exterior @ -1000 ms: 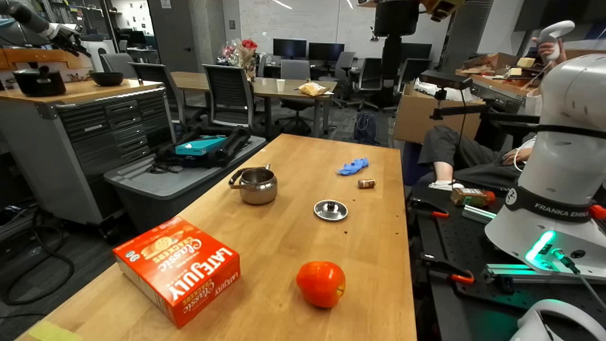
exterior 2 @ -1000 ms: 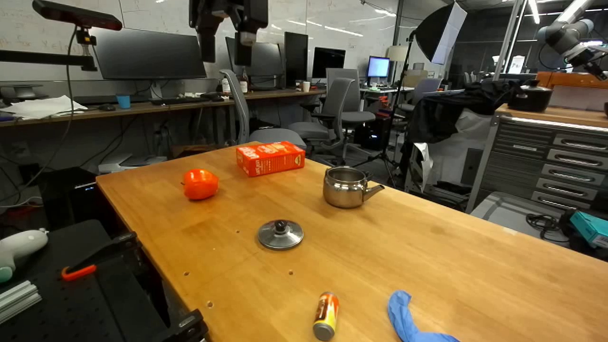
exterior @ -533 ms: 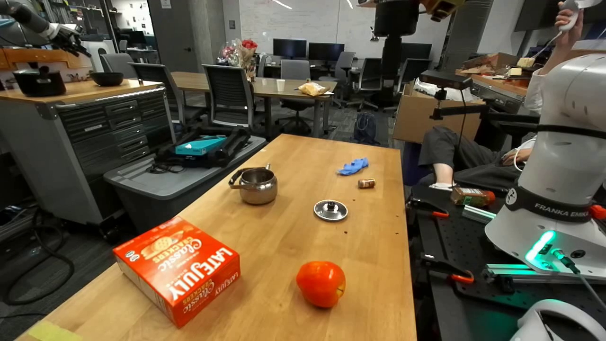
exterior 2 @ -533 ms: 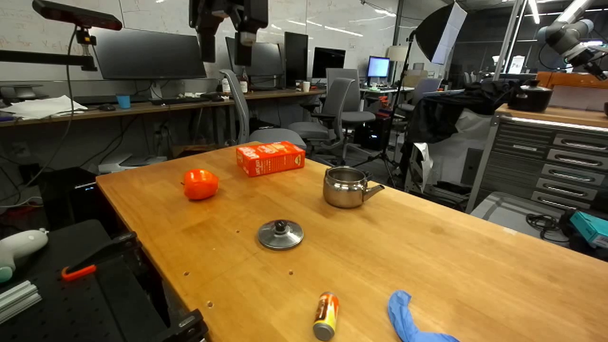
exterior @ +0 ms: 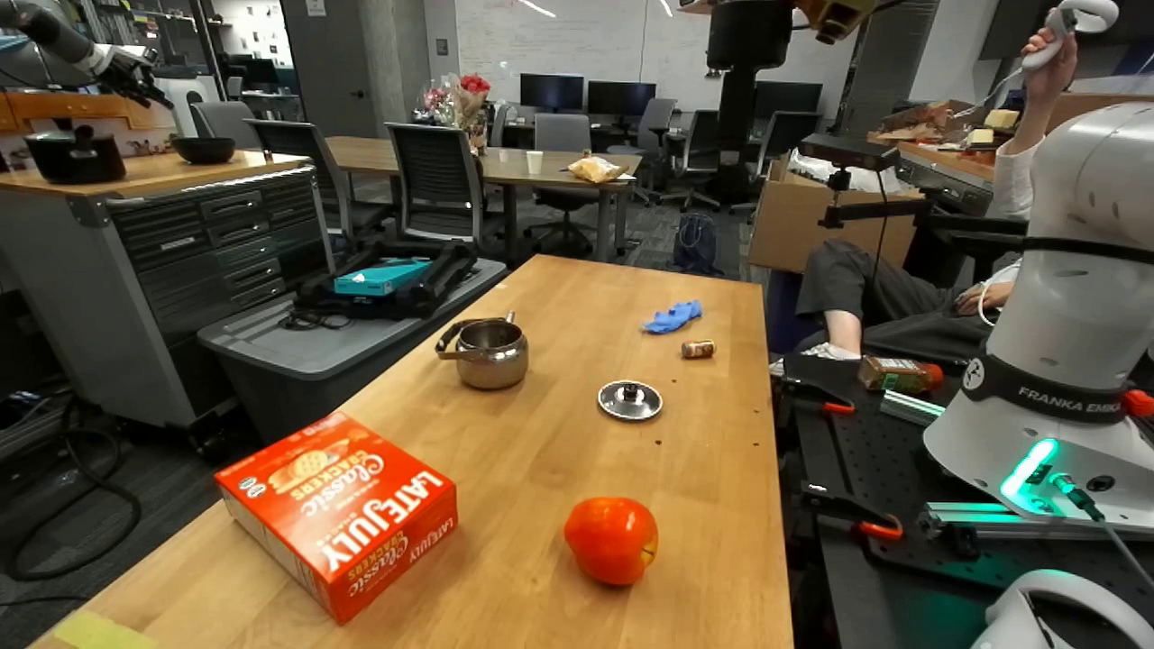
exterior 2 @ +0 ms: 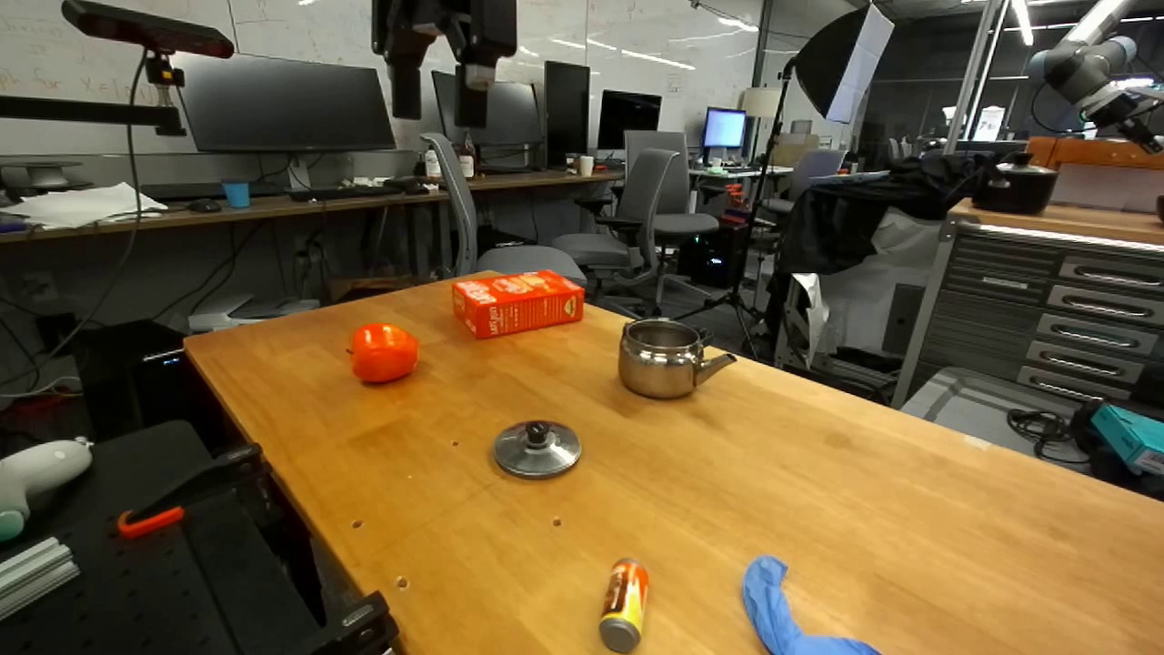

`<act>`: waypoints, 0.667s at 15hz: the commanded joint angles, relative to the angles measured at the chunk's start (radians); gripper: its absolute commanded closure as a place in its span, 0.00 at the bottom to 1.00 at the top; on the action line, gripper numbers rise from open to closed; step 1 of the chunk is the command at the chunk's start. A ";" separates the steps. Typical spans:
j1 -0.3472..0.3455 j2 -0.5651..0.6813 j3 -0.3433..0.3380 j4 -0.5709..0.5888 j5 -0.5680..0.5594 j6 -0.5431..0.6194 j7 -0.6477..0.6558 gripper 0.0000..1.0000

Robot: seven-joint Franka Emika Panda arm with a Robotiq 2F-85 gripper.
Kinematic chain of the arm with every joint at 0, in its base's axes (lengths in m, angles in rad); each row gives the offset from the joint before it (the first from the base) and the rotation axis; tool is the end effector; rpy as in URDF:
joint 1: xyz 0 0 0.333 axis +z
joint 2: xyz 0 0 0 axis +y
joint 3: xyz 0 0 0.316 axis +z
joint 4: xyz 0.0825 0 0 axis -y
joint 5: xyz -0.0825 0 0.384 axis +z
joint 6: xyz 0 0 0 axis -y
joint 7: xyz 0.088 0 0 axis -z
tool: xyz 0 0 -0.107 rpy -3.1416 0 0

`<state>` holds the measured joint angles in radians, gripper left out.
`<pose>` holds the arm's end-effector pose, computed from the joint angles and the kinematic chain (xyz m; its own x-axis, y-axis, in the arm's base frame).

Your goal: Put the lid on the kettle

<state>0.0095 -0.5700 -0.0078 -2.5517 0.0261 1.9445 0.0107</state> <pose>0.3679 0.0023 0.4556 0.9991 -0.0171 -0.0377 -0.0182 -0.9995 -0.0277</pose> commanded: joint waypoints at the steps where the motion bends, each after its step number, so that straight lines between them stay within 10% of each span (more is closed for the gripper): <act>1: -0.005 0.063 0.002 0.037 0.029 0.054 0.038 0.00; 10: -0.007 0.236 0.013 0.092 -0.005 0.145 0.057 0.00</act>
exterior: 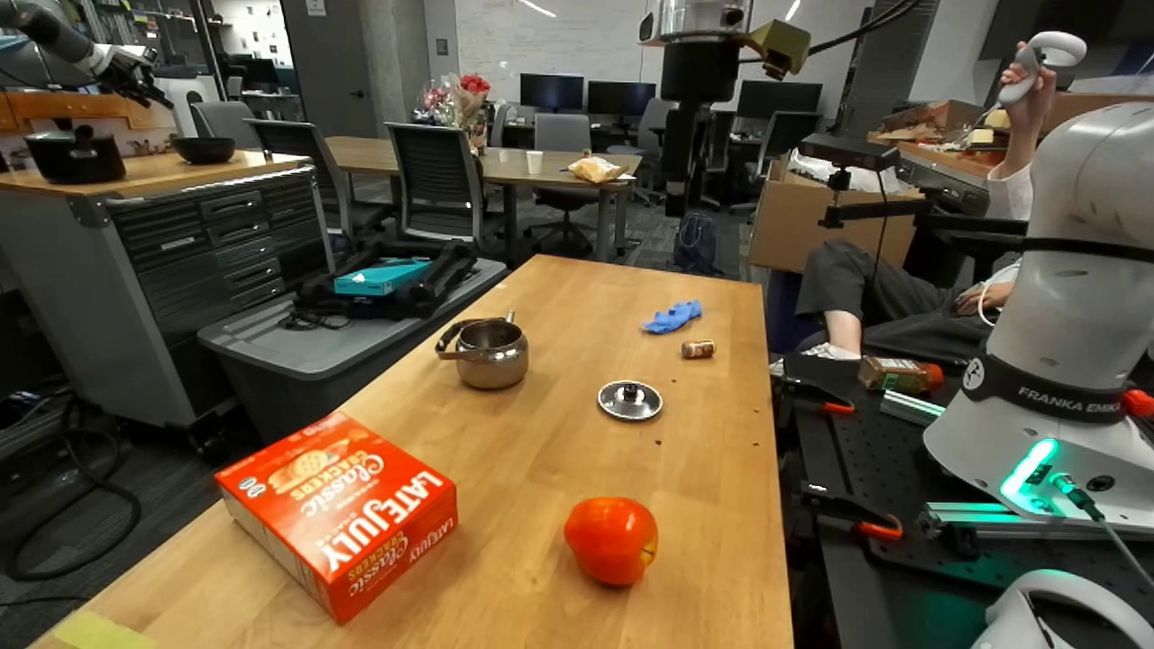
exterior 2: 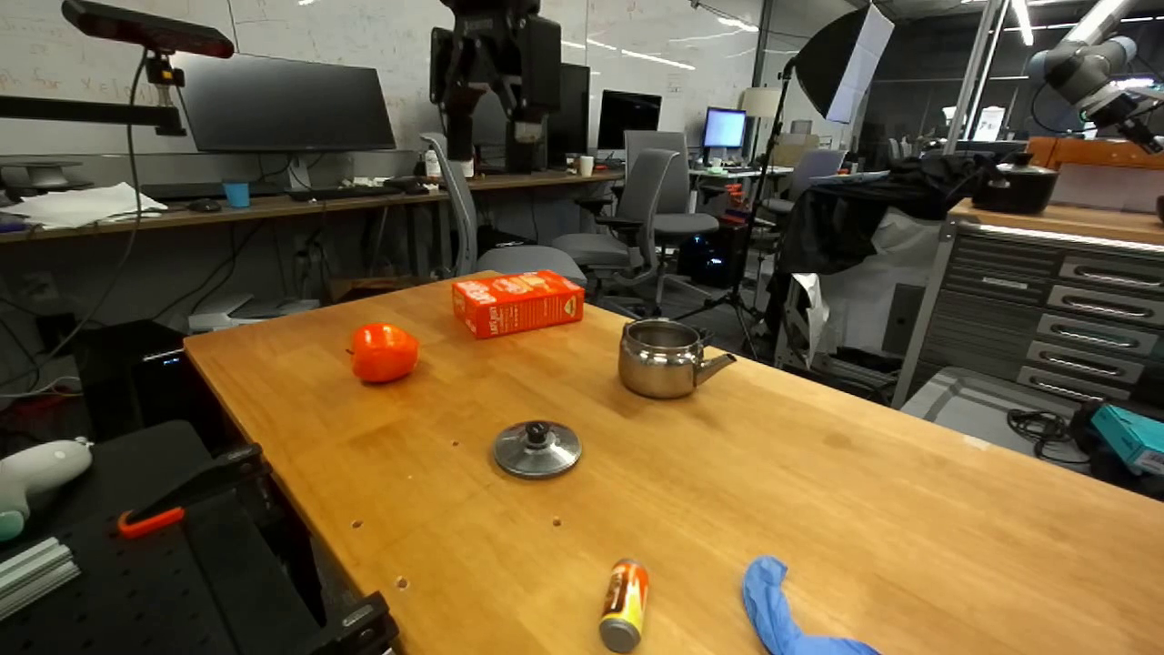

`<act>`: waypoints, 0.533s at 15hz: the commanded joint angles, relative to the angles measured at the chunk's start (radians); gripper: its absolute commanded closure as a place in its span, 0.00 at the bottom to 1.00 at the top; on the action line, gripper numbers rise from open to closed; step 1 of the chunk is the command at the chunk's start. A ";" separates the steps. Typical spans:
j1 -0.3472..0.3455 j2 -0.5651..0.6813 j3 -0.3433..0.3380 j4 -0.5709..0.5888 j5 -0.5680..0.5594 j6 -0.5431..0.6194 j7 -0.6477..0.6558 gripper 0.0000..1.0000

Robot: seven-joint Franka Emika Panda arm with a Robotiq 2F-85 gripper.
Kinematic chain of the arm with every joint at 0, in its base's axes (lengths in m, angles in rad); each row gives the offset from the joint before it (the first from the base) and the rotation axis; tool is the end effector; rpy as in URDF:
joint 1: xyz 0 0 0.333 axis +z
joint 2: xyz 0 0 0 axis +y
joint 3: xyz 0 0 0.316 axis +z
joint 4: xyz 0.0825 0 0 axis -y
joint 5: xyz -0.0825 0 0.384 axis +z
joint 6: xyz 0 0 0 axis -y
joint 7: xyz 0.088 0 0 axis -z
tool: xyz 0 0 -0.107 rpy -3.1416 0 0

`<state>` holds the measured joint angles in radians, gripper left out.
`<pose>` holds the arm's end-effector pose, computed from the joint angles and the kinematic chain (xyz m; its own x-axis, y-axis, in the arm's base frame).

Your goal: Put the lid on the kettle

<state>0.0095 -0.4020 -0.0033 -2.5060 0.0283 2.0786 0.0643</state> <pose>0.4102 0.0040 0.4228 0.9971 -0.0715 -0.0272 -0.0721 -0.9971 -0.0240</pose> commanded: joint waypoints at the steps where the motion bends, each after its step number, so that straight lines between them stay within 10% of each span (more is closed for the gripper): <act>1: -0.008 0.084 0.008 0.048 -0.009 0.021 0.000 0.00; 8: -0.007 0.185 0.004 0.033 -0.045 0.123 -0.025 0.00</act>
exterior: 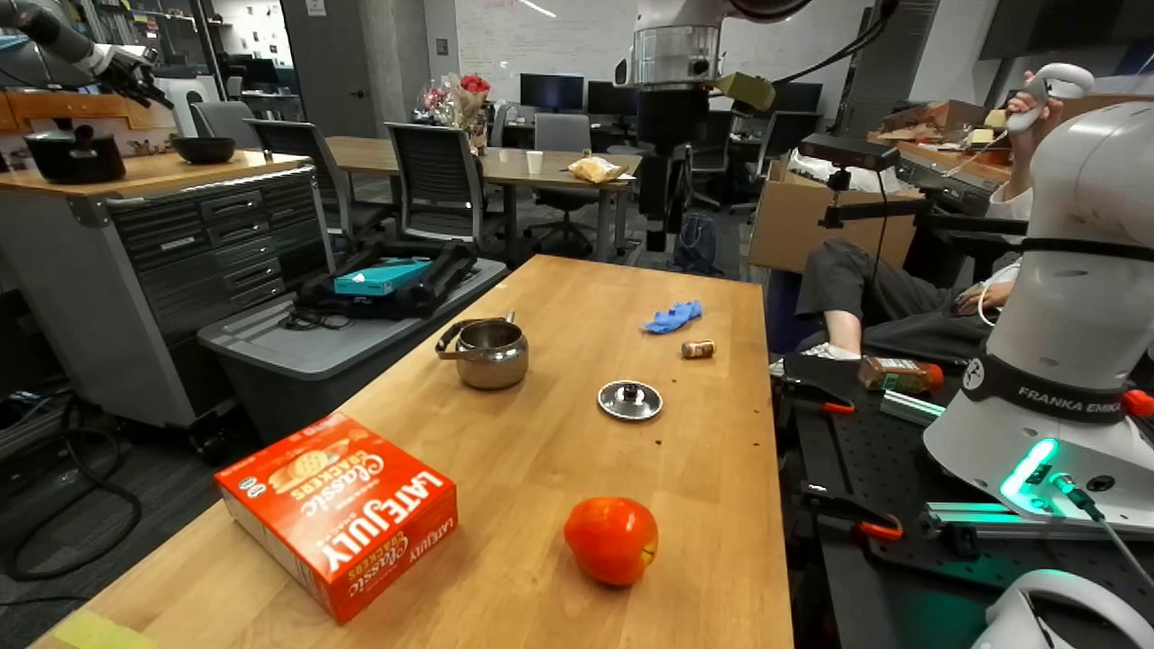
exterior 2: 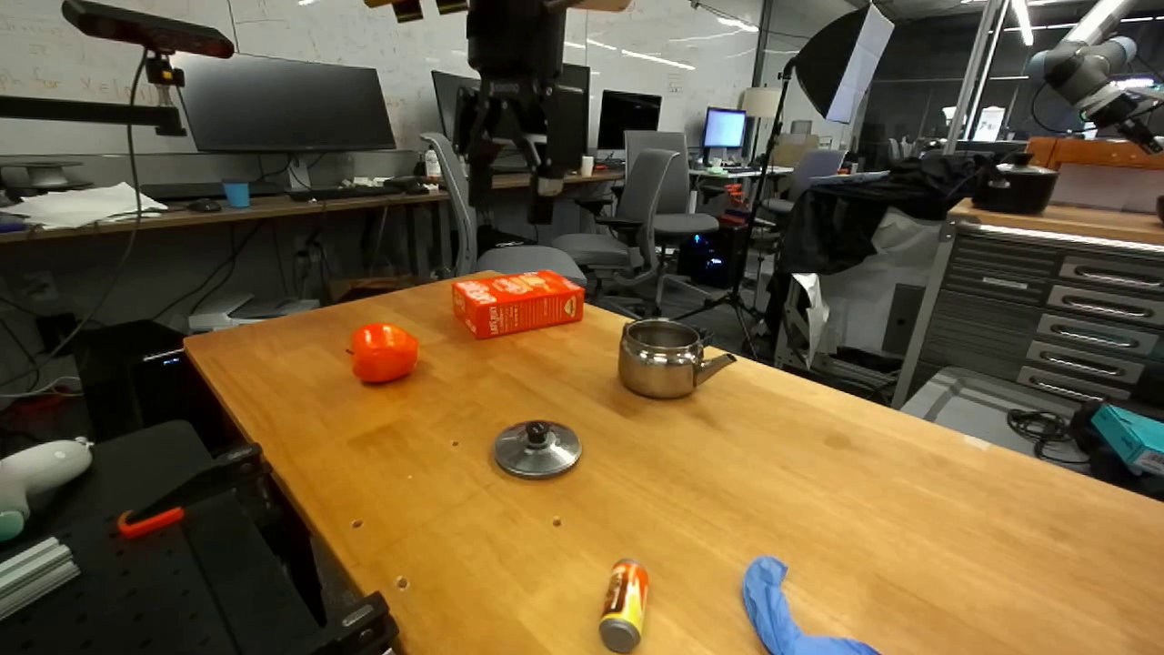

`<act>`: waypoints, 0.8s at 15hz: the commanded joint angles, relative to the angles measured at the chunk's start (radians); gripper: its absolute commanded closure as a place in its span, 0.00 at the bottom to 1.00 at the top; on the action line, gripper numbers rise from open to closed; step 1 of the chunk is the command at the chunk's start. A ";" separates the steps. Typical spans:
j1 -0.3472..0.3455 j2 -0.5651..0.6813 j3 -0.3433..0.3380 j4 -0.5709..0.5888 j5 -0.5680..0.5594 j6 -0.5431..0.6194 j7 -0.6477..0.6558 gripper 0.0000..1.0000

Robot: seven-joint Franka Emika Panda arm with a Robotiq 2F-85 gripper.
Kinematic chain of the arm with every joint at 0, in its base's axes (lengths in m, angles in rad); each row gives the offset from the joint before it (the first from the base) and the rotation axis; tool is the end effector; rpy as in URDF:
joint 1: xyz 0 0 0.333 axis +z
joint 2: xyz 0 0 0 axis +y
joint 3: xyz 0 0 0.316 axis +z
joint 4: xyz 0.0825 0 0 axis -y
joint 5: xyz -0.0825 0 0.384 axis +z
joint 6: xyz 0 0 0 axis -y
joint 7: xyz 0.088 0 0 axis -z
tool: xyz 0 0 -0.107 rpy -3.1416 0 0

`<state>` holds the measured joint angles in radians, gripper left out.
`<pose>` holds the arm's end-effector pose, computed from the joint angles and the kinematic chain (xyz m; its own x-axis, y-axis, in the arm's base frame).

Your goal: Put the lid on the kettle

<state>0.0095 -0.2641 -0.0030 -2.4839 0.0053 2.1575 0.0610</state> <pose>0.4341 0.0030 0.3809 0.9964 -0.0573 -0.0625 -0.0574 -0.9983 -0.0012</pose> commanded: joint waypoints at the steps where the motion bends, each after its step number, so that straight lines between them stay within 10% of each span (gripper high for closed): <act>1: -0.008 0.061 0.003 0.007 -0.027 0.062 -0.027 0.00; 12: -0.006 0.200 0.005 -0.013 -0.091 0.217 -0.012 0.00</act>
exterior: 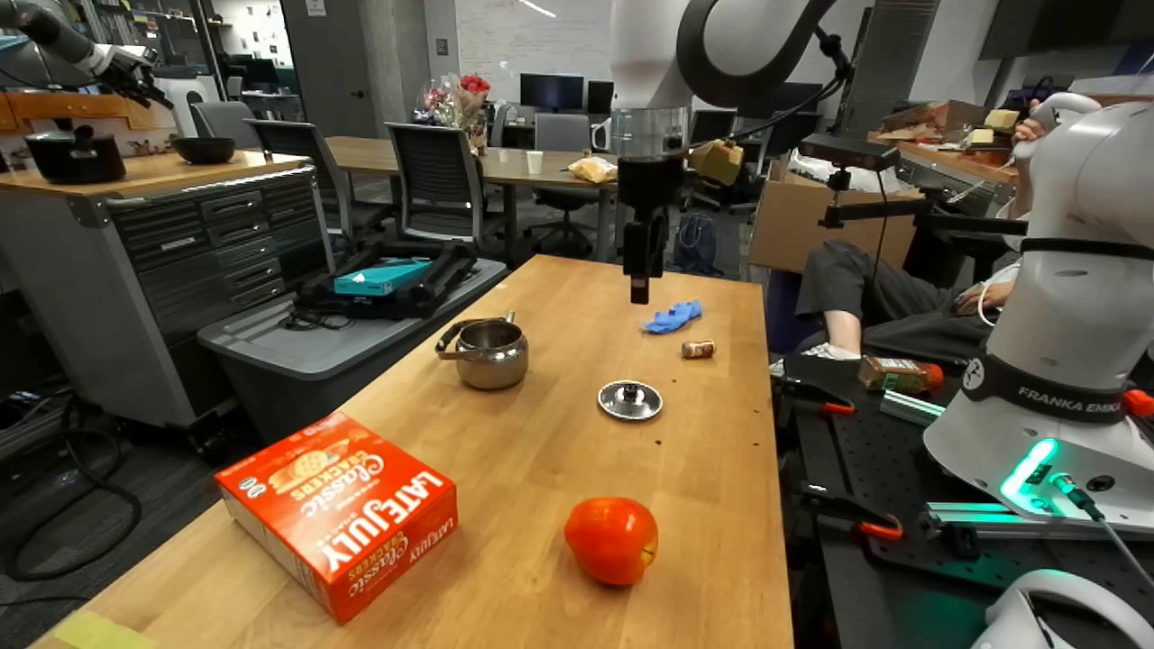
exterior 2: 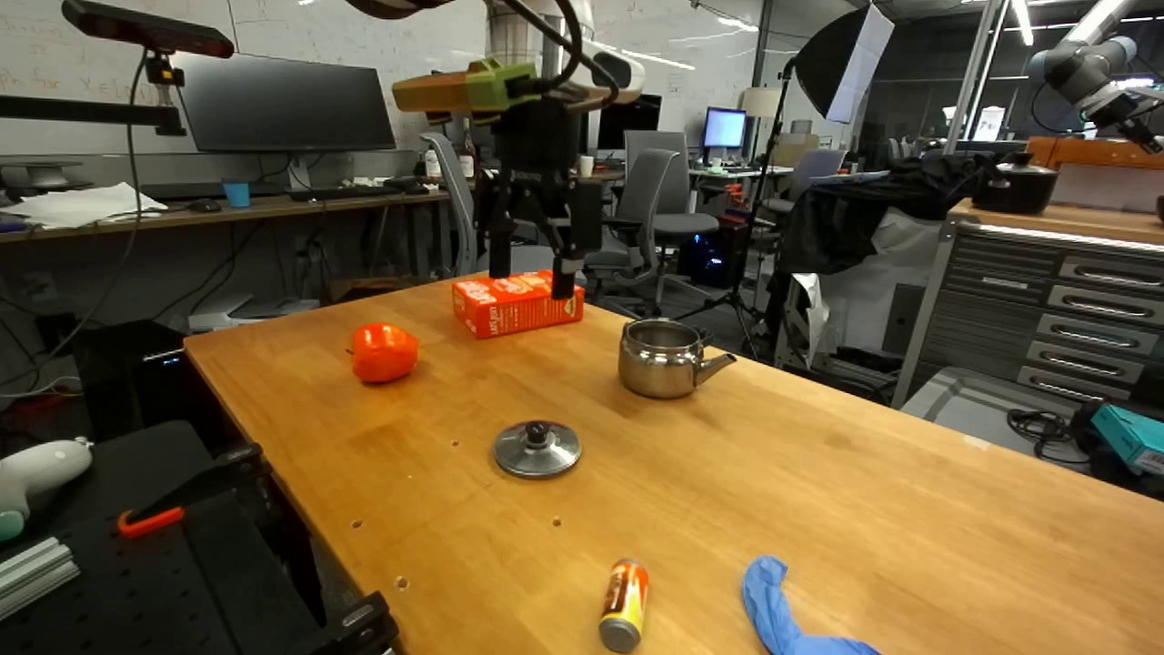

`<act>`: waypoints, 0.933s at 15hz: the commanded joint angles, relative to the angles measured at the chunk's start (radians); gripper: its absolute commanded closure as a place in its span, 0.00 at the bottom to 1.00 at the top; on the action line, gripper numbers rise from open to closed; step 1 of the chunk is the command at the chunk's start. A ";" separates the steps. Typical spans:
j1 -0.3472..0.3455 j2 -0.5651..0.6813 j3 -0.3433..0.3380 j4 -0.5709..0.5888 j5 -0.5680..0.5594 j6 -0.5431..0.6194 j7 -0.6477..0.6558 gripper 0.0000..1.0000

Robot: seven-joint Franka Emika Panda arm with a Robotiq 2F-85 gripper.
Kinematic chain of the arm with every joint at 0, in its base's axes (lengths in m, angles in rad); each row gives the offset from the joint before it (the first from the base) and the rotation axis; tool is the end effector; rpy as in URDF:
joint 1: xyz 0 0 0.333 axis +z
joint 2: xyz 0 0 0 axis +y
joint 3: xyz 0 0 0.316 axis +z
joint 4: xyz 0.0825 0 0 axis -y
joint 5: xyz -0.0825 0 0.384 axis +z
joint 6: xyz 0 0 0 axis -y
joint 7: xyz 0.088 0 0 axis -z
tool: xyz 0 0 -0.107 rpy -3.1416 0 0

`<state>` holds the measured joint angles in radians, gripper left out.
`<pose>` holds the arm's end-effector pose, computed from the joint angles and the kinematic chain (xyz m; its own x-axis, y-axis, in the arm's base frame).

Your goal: Put the lid on the kettle

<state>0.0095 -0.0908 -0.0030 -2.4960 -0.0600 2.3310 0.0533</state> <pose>0.4524 0.0019 0.3129 0.9973 -0.0054 -0.0727 -0.0022 -0.9990 0.0439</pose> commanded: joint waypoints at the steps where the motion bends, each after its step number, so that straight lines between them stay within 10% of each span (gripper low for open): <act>1: -0.006 0.040 0.005 -0.001 -0.036 0.054 0.001 0.00; 14: -0.009 0.223 -0.002 0.023 -0.039 0.156 -0.086 0.00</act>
<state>0.0095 0.0913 -0.0046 -2.4937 -0.1117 2.4434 0.0157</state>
